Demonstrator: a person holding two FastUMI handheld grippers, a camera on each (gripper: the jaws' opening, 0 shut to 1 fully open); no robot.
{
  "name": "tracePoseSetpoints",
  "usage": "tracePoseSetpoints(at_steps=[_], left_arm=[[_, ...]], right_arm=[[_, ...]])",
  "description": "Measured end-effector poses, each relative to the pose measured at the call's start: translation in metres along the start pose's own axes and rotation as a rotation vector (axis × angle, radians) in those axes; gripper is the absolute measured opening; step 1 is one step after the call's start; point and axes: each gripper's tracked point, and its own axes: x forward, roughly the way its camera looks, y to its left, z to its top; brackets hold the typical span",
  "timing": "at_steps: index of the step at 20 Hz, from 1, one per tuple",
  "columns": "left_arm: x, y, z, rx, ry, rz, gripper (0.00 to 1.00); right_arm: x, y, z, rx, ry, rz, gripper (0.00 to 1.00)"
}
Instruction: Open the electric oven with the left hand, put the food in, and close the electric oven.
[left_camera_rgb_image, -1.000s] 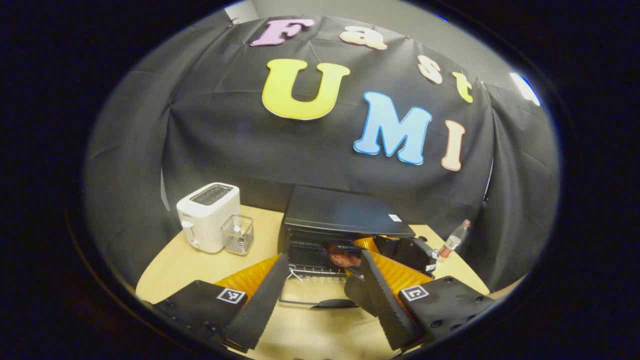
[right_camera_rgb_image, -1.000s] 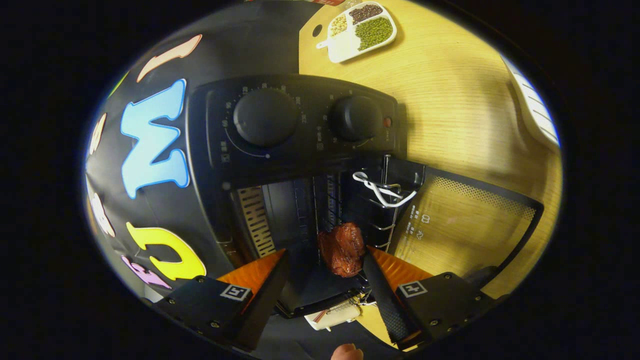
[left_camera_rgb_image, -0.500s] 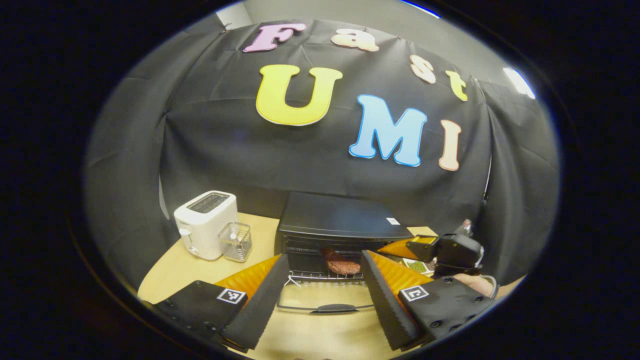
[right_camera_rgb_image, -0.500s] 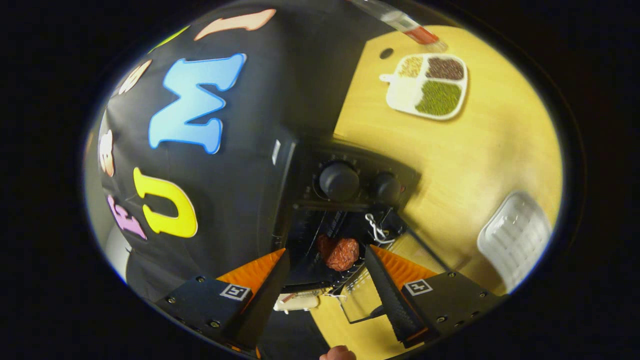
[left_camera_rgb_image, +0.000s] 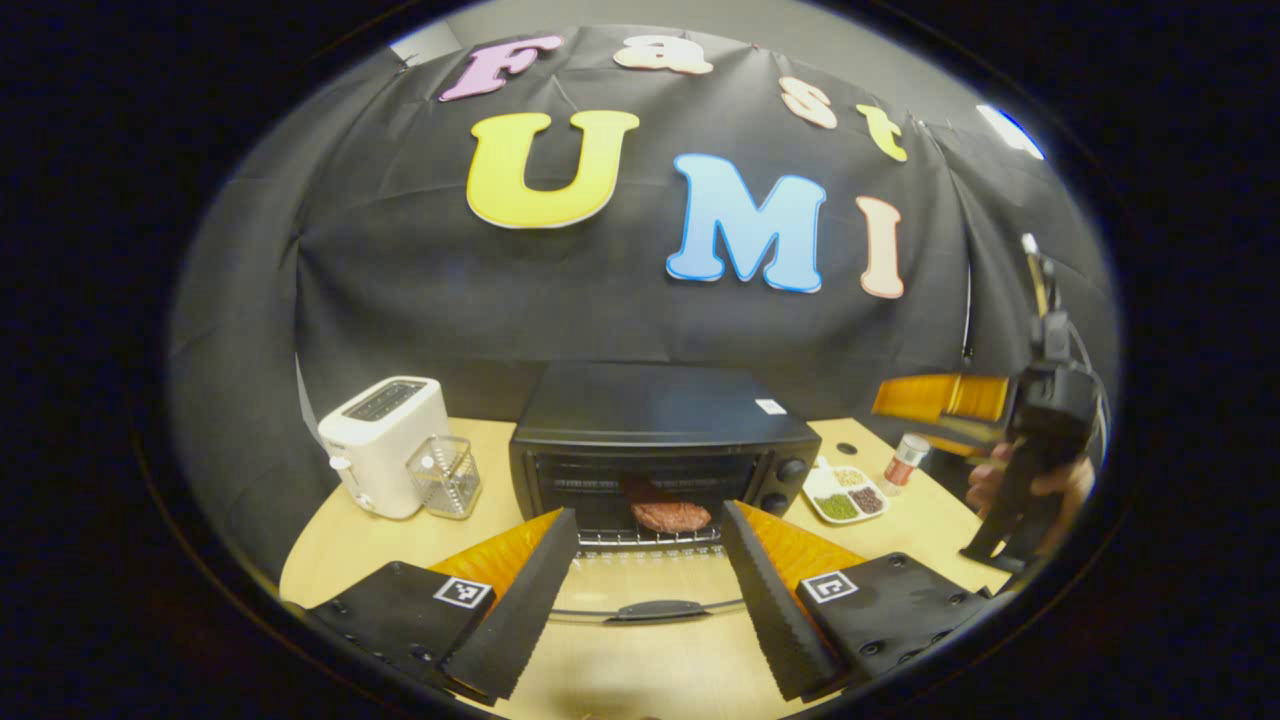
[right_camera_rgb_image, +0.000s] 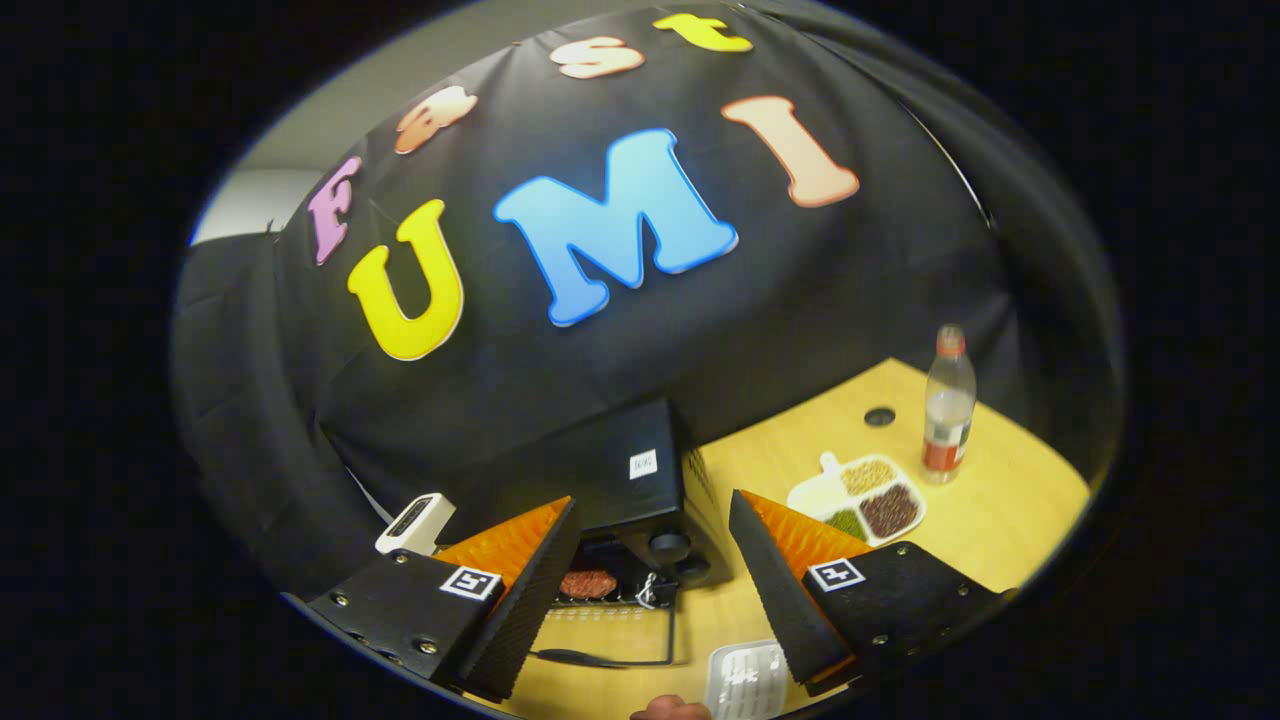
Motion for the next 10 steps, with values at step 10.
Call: tracePoseSetpoints(at_steps=[10], left_arm=[[0.017,-0.019,-0.102,-0.041,0.226,0.031,1.00]], right_arm=[[-0.061,-0.031,0.111,-0.246,-0.237,-0.090,0.96]])
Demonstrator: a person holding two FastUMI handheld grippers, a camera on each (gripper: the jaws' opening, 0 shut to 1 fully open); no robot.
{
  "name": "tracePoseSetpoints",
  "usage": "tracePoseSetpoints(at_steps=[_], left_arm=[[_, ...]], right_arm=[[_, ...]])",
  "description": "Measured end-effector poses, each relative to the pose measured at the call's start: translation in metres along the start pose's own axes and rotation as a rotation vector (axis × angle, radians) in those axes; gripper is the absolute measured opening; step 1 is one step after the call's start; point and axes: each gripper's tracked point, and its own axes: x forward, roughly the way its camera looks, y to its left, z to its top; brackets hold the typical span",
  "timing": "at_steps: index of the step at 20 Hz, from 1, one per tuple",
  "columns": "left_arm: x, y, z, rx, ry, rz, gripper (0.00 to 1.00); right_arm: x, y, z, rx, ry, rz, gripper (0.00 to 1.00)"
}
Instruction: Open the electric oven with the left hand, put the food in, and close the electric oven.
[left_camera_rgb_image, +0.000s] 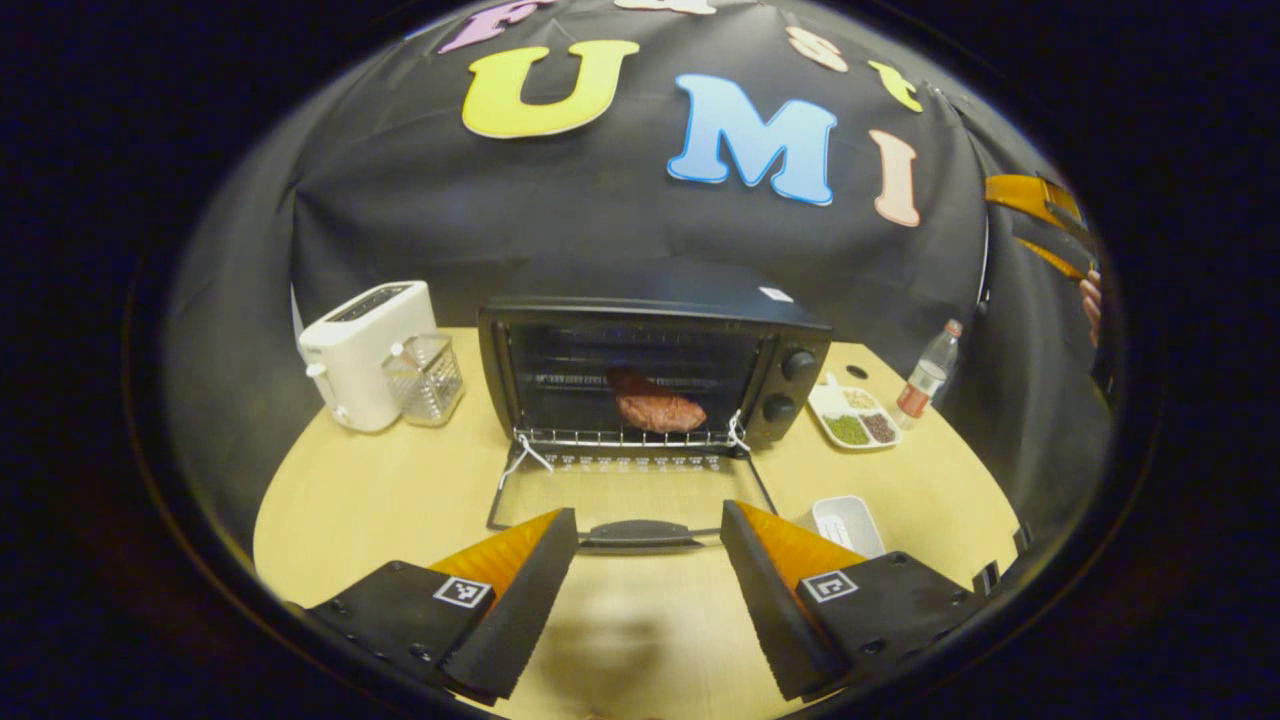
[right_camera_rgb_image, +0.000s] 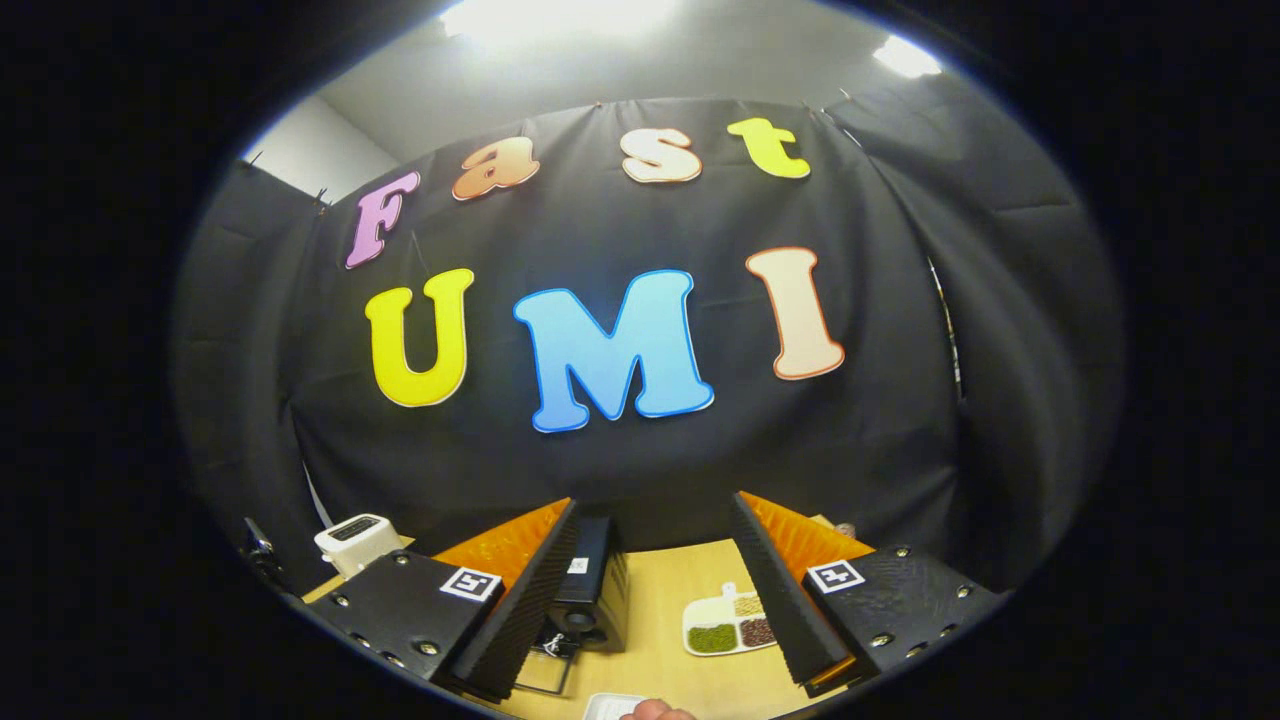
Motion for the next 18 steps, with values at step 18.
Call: tracePoseSetpoints(at_steps=[18], left_arm=[[0.077,0.005,-0.101,-0.082,0.383,0.051,0.97]], right_arm=[[-0.021,-0.051,0.058,-0.030,-0.104,-0.096,0.96]])
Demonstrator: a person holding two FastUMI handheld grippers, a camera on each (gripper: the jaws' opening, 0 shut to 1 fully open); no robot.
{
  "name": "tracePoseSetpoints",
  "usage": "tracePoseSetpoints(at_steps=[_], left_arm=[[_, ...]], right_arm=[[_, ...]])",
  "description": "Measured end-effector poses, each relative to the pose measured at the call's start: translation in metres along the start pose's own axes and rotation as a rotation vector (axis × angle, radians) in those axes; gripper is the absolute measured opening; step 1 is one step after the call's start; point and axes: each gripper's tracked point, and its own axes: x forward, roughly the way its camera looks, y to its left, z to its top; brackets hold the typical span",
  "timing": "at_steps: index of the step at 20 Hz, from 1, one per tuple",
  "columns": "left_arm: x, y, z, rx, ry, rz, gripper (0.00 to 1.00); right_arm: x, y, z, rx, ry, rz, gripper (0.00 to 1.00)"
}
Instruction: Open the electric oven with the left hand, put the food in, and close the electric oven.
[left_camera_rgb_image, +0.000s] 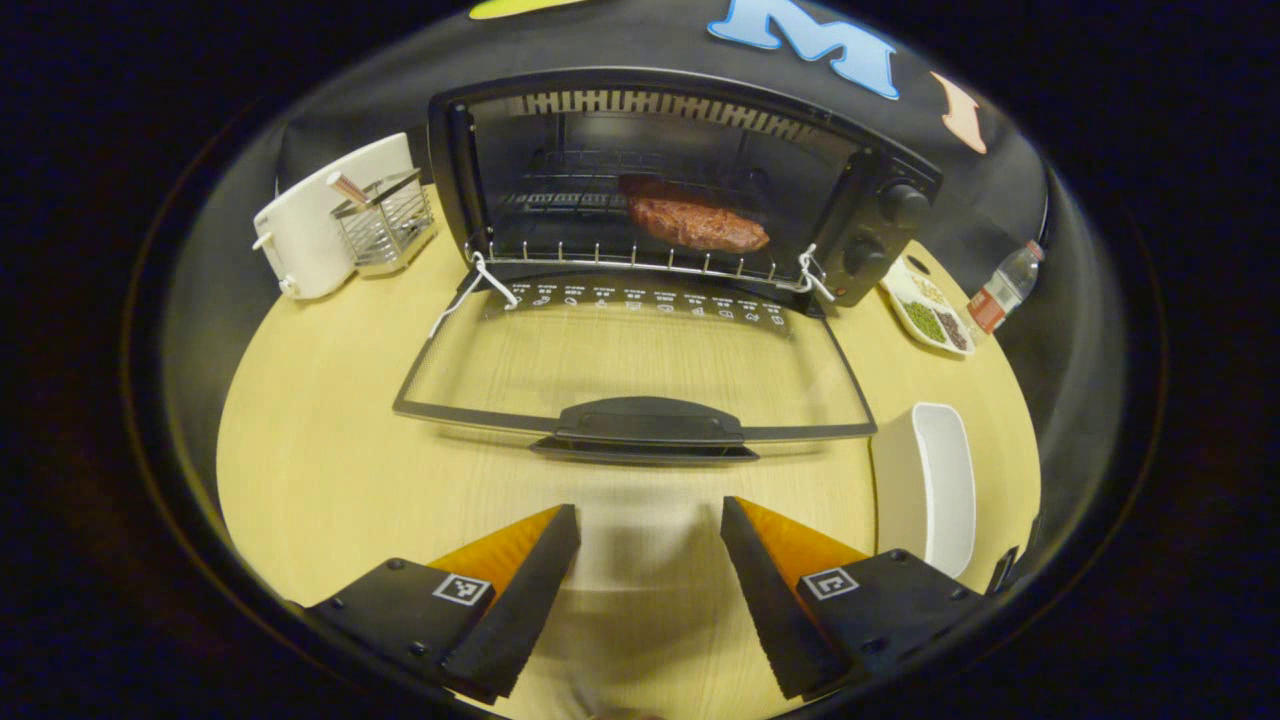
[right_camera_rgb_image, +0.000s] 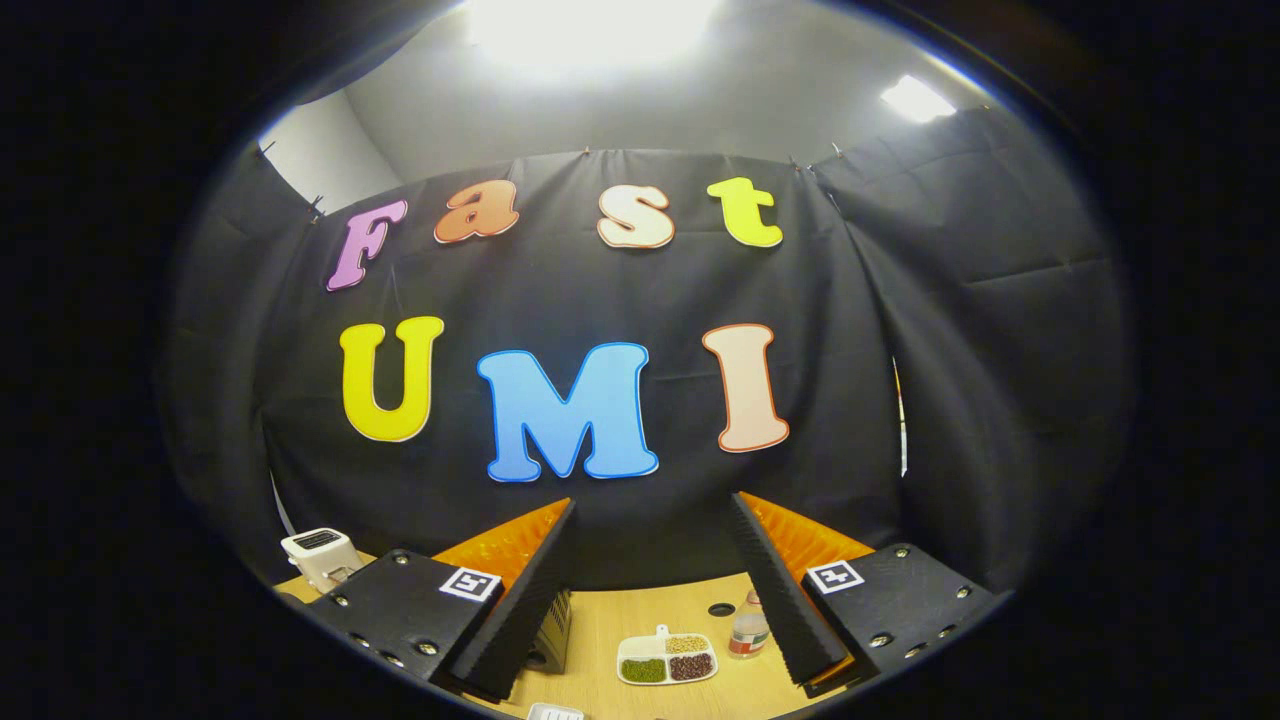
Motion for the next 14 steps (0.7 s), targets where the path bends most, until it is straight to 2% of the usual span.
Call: tracePoseSetpoints(at_steps=[1,2,3,5,6,8,10,11,12,14], left_arm=[[0.002,0.001,0.003,0.001,0.003,0.008,1.00],[0.005,0.001,0.006,0.009,-0.001,0.012,0.93],[0.007,0.001,0.008,0.019,0.004,0.016,1.00],[0.011,-0.001,0.013,0.039,0.009,0.012,1.00],[0.012,-0.001,0.013,0.049,0.022,0.012,0.97],[0.012,0.000,0.014,0.069,0.024,0.012,1.00],[0.011,-0.001,0.015,0.069,0.021,0.003,1.00],[0.009,-0.001,0.015,0.070,0.019,-0.002,0.97],[0.007,-0.001,0.017,0.074,0.011,-0.008,1.00],[-0.001,-0.002,0.021,0.094,-0.008,-0.015,1.00]], right_arm=[[0.001,-0.002,-0.002,0.001,0.009,-0.002,0.96],[0.003,-0.004,-0.005,-0.001,0.021,-0.003,0.96],[0.003,-0.006,-0.007,-0.003,0.031,-0.003,0.96],[0.004,-0.007,-0.008,-0.003,0.043,-0.001,0.96],[0.005,-0.007,-0.009,-0.003,0.047,0.001,0.96],[0.005,-0.009,-0.010,-0.006,0.052,0.002,0.96],[0.004,-0.010,-0.008,-0.008,0.052,0.001,0.96],[0.004,-0.011,-0.007,-0.009,0.048,0.001,0.96],[0.002,-0.012,-0.005,-0.010,0.041,0.000,0.96],[0.001,-0.013,-0.002,-0.015,0.033,-0.002,0.96]])
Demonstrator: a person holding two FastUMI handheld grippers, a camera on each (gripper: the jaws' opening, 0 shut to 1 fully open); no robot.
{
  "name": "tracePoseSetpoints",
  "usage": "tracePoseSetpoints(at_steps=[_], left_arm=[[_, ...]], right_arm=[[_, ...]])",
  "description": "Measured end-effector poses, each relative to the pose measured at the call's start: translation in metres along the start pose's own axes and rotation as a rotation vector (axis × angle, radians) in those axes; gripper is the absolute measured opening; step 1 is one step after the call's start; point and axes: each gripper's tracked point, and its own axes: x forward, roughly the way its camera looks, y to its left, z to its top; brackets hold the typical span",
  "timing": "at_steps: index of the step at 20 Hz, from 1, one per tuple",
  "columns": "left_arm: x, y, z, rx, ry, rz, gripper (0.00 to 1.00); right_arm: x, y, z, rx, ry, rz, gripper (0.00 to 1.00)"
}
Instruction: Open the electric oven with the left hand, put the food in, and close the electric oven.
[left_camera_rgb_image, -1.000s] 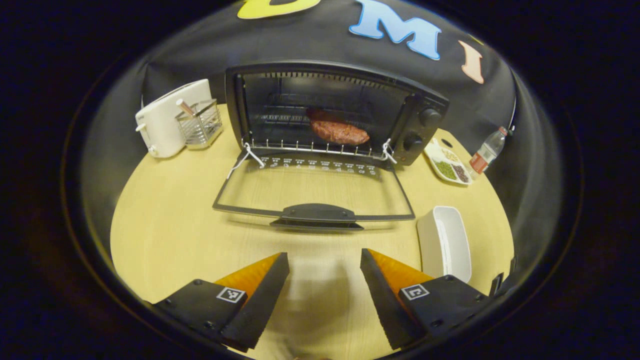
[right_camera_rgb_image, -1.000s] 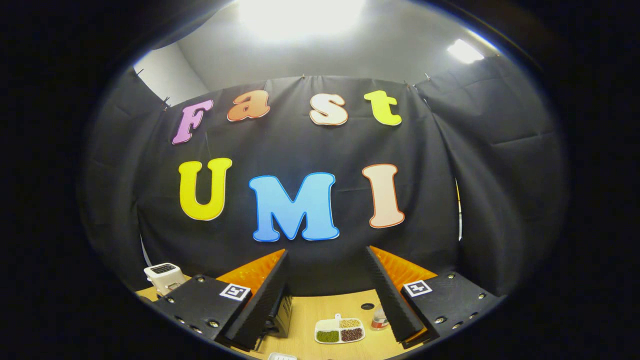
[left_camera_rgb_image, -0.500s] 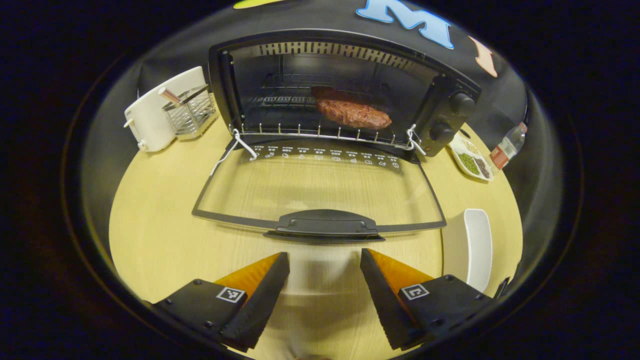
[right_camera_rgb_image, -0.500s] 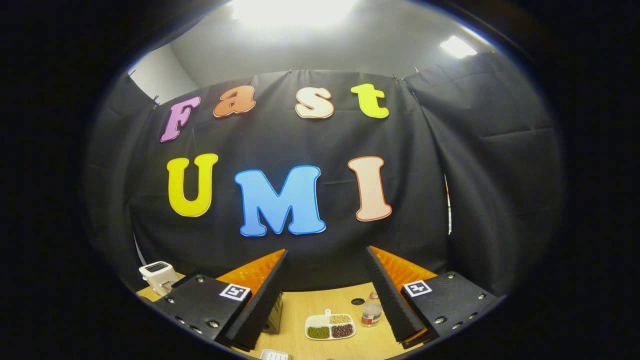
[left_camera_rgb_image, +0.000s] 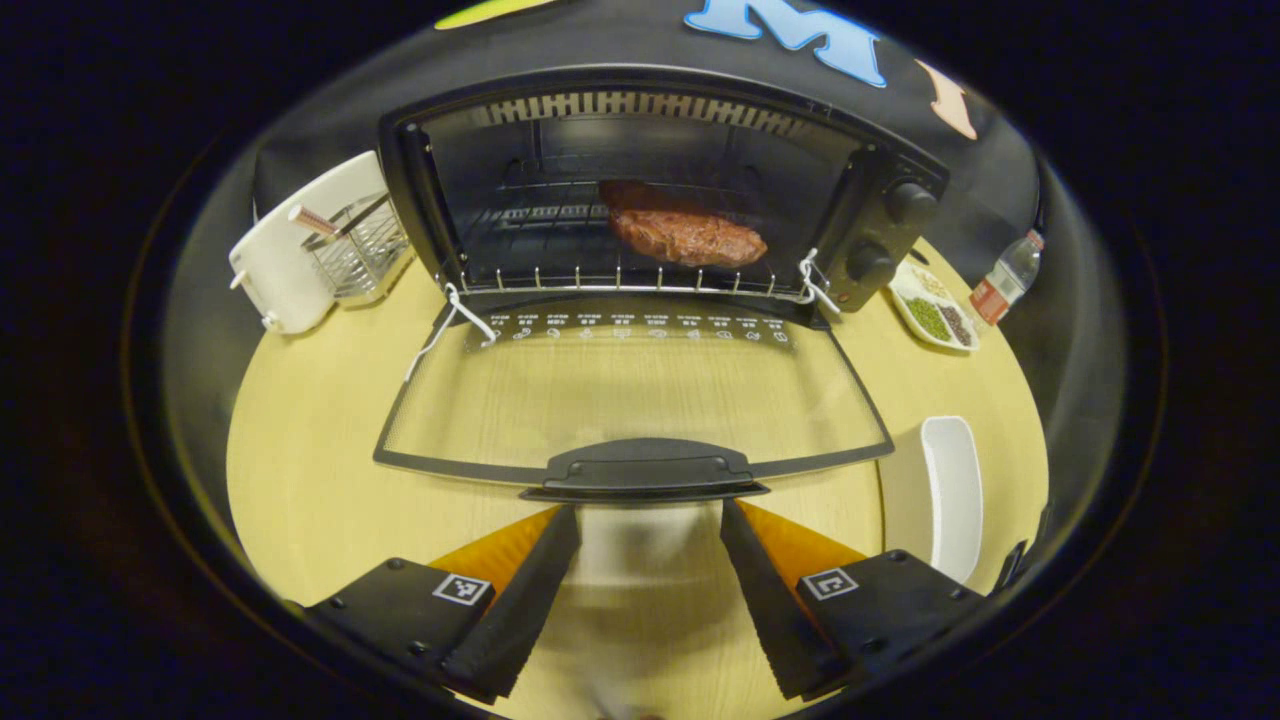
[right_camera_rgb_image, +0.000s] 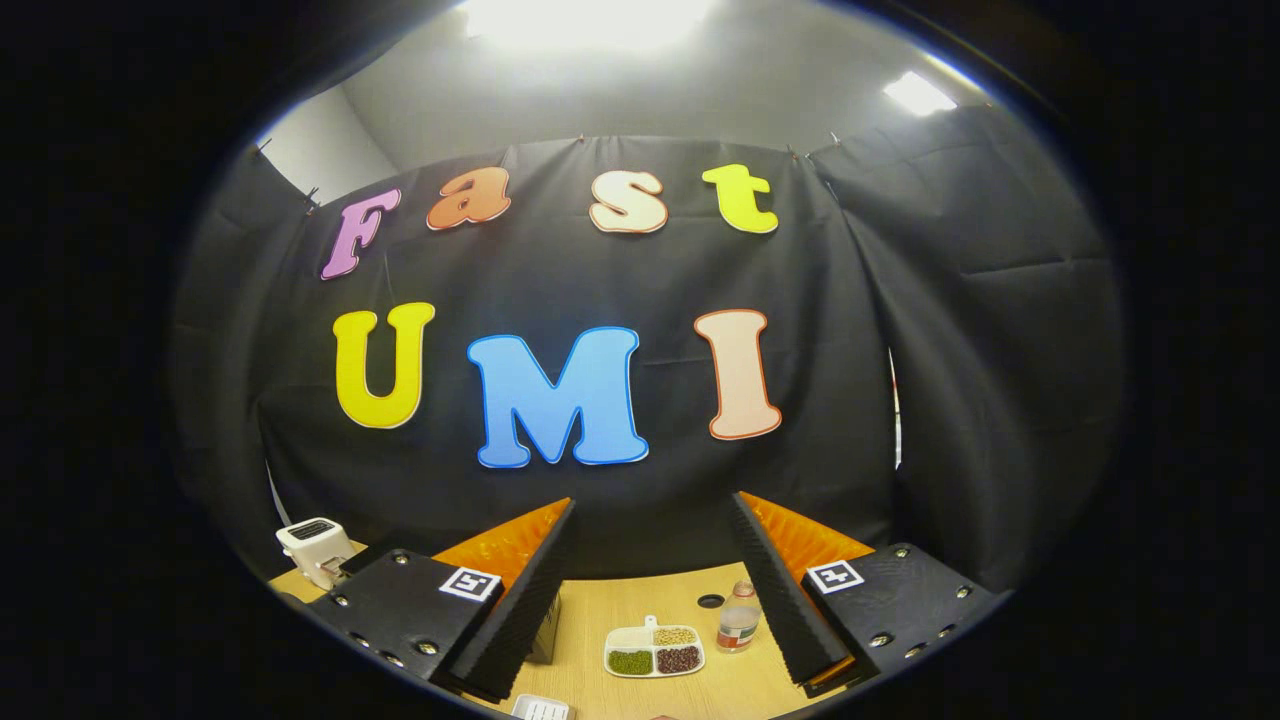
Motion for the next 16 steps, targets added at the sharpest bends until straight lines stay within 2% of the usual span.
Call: tracePoseSetpoints(at_steps=[1,2,5,6,9,10,11,12,13,16], left_arm=[[-0.004,0.000,0.001,0.004,-0.009,-0.001,0.97],[-0.009,-0.001,0.004,-0.005,-0.028,-0.003,1.00],[-0.023,-0.005,0.011,-0.037,-0.070,-0.022,1.00],[-0.027,-0.006,0.015,-0.052,-0.079,-0.026,0.93],[-0.033,-0.007,0.021,-0.113,-0.102,-0.040,1.00],[-0.032,-0.007,0.020,-0.116,-0.101,-0.045,0.97],[-0.031,-0.006,0.019,-0.112,-0.094,-0.047,1.00],[-0.031,-0.006,0.019,-0.109,-0.089,-0.048,0.93],[-0.030,-0.007,0.020,-0.112,-0.092,-0.047,0.97],[-0.032,-0.006,0.023,-0.120,-0.109,-0.052,1.00]], right_arm=[[0.001,0.000,-0.001,-0.001,0.000,0.003,0.95],[0.001,0.002,-0.002,-0.003,0.005,0.006,0.96],[0.002,0.005,-0.006,0.002,0.021,0.016,0.96],[0.001,0.006,-0.004,0.000,0.019,0.019,0.96],[0.004,0.011,0.002,-0.014,-0.005,0.026,0.96],[0.003,0.014,0.003,-0.016,-0.008,0.033,0.96],[0.004,0.016,0.001,-0.020,-0.007,0.038,0.96],[0.004,0.018,0.001,-0.023,-0.006,0.043,0.96],[0.004,0.019,0.002,-0.027,-0.006,0.047,0.96],[0.002,0.018,0.003,-0.027,-0.006,0.048,0.96]])
